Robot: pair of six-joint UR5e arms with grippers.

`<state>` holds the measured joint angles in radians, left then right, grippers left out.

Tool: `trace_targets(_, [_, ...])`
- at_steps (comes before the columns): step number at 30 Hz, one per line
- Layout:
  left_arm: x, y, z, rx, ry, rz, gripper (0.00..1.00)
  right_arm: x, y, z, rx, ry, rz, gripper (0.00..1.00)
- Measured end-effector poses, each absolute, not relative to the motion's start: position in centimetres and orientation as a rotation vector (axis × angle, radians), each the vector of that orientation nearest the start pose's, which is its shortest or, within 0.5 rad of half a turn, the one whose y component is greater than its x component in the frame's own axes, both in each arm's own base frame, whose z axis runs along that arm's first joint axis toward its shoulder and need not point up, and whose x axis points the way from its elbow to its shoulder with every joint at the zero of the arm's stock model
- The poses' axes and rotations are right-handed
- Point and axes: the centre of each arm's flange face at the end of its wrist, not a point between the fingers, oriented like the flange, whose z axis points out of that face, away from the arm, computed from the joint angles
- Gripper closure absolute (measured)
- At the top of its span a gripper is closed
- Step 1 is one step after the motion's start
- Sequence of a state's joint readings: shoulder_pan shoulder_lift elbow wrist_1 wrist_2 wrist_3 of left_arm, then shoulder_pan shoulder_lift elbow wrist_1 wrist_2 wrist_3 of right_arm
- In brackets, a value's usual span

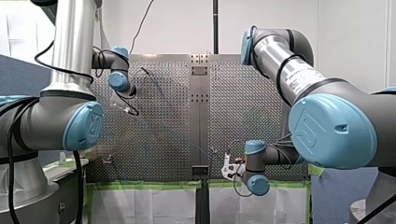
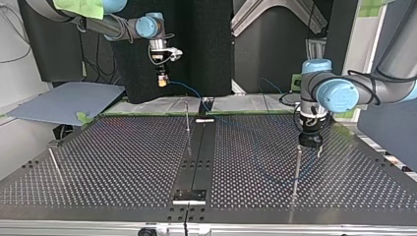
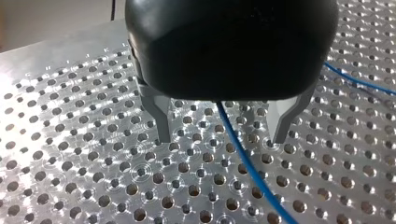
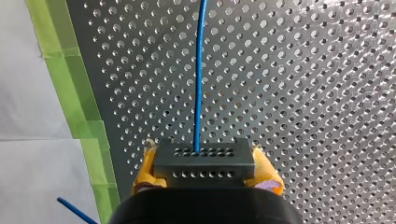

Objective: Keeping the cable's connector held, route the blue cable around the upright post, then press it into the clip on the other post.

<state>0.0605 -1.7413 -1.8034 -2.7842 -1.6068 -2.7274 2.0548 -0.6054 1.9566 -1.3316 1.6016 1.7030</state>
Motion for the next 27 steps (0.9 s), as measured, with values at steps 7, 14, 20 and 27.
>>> trace_targets(7, [52.8,-9.6,32.8,-0.991,1.345,-0.824,0.01,36.3,-41.1,-8.0,1.515,-1.092,1.611,1.00])
trace_targets(14, [51.4,-9.6,32.6,-0.966,1.355,-0.813,0.01,36.3,-41.1,-8.0,1.514,-1.091,1.612,1.00])
trace_targets(20, [50.2,-9.9,31.5,-0.947,1.397,-0.808,0.01,36.3,-41.1,-8.0,1.514,-1.091,1.612,1.00])
trace_targets(27, [48.4,-10.1,31.7,-0.923,1.400,-0.809,0.01,36.3,-41.1,-8.0,1.513,-1.091,1.613,1.00])
